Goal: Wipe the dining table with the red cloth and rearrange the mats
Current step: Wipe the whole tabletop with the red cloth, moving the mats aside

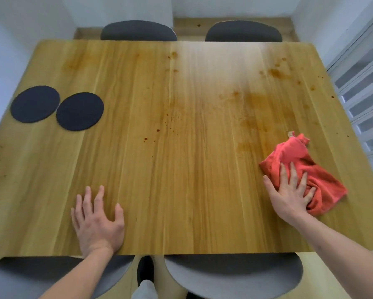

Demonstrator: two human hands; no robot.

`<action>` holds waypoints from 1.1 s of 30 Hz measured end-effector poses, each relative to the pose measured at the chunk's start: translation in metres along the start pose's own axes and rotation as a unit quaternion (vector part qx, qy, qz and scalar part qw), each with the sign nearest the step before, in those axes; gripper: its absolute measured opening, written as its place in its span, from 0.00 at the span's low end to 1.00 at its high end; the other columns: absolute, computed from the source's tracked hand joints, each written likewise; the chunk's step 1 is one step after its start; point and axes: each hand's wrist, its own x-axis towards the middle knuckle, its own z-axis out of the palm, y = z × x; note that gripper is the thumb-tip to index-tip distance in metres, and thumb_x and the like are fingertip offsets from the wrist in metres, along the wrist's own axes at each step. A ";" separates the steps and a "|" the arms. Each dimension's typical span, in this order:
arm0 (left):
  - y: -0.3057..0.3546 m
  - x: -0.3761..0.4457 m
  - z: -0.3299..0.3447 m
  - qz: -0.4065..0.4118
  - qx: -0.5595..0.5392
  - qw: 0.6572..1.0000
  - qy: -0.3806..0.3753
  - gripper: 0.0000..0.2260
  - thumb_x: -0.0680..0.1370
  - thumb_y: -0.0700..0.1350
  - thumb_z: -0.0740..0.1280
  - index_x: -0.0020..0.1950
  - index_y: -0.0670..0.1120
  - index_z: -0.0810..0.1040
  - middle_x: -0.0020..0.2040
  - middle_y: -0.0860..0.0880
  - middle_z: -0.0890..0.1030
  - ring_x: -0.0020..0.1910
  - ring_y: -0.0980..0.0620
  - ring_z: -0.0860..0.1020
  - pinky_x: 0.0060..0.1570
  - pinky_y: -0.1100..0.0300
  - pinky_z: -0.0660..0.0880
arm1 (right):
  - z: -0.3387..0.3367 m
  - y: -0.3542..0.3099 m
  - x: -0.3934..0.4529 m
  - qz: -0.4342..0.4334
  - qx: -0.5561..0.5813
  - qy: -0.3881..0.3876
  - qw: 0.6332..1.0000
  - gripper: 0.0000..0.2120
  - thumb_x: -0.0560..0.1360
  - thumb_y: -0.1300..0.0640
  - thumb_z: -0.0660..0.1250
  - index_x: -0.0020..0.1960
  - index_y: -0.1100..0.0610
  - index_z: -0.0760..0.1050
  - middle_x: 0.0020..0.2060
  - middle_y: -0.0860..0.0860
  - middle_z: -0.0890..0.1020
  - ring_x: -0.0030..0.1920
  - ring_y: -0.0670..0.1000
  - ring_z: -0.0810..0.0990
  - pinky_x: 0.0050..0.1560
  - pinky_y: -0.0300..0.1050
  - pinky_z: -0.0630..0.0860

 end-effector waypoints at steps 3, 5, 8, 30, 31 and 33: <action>-0.002 0.002 0.001 0.001 0.007 1.000 -0.003 0.32 0.77 0.63 0.52 0.81 0.55 0.60 0.83 0.50 0.55 0.83 0.47 0.49 0.81 0.43 0.48 | 0.000 -0.002 -0.004 0.007 -0.007 0.000 1.000 0.50 0.65 0.20 0.32 0.81 0.42 0.34 0.80 0.42 0.35 0.80 0.55 0.32 0.77 0.66 0.33; -0.002 0.002 0.002 0.001 0.009 1.000 -0.004 0.32 0.78 0.63 0.53 0.81 0.55 0.59 0.84 0.50 0.55 0.83 0.47 0.49 0.81 0.43 0.48 | 0.000 -0.010 -0.007 0.012 -0.008 -0.006 1.000 0.53 0.62 0.18 0.29 0.81 0.42 0.32 0.80 0.42 0.34 0.80 0.55 0.31 0.77 0.66 0.32; -0.002 0.002 0.001 -0.002 0.002 1.000 -0.002 0.32 0.77 0.62 0.54 0.81 0.55 0.60 0.83 0.49 0.55 0.83 0.47 0.49 0.81 0.44 0.48 | 0.006 -0.036 -0.014 -0.009 -0.015 -0.028 0.999 0.53 0.61 0.17 0.29 0.80 0.43 0.29 0.79 0.43 0.31 0.79 0.56 0.29 0.76 0.66 0.31; -0.001 0.002 0.001 0.000 -0.002 1.000 -0.001 0.32 0.77 0.63 0.53 0.81 0.55 0.60 0.83 0.50 0.55 0.83 0.48 0.49 0.81 0.43 0.48 | 0.011 -0.103 -0.027 -0.171 0.043 0.066 0.982 0.29 0.78 0.33 0.50 0.74 0.44 0.62 0.74 0.51 0.57 0.78 0.58 0.53 0.78 0.65 0.50; -0.001 0.002 0.001 0.000 -0.001 1.000 -0.002 0.32 0.77 0.63 0.53 0.81 0.55 0.60 0.83 0.50 0.55 0.83 0.48 0.49 0.81 0.43 0.48 | 0.011 -0.104 -0.020 -0.185 0.036 0.088 0.978 0.29 0.78 0.34 0.52 0.75 0.44 0.62 0.74 0.52 0.58 0.77 0.59 0.55 0.78 0.65 0.53; -0.002 0.002 0.001 0.001 0.000 1.000 0.000 0.32 0.77 0.63 0.54 0.81 0.56 0.60 0.83 0.50 0.55 0.83 0.48 0.49 0.81 0.43 0.48 | 0.015 -0.105 -0.007 -0.191 0.024 0.094 0.977 0.31 0.79 0.34 0.52 0.79 0.44 0.59 0.77 0.51 0.56 0.78 0.58 0.53 0.78 0.64 0.53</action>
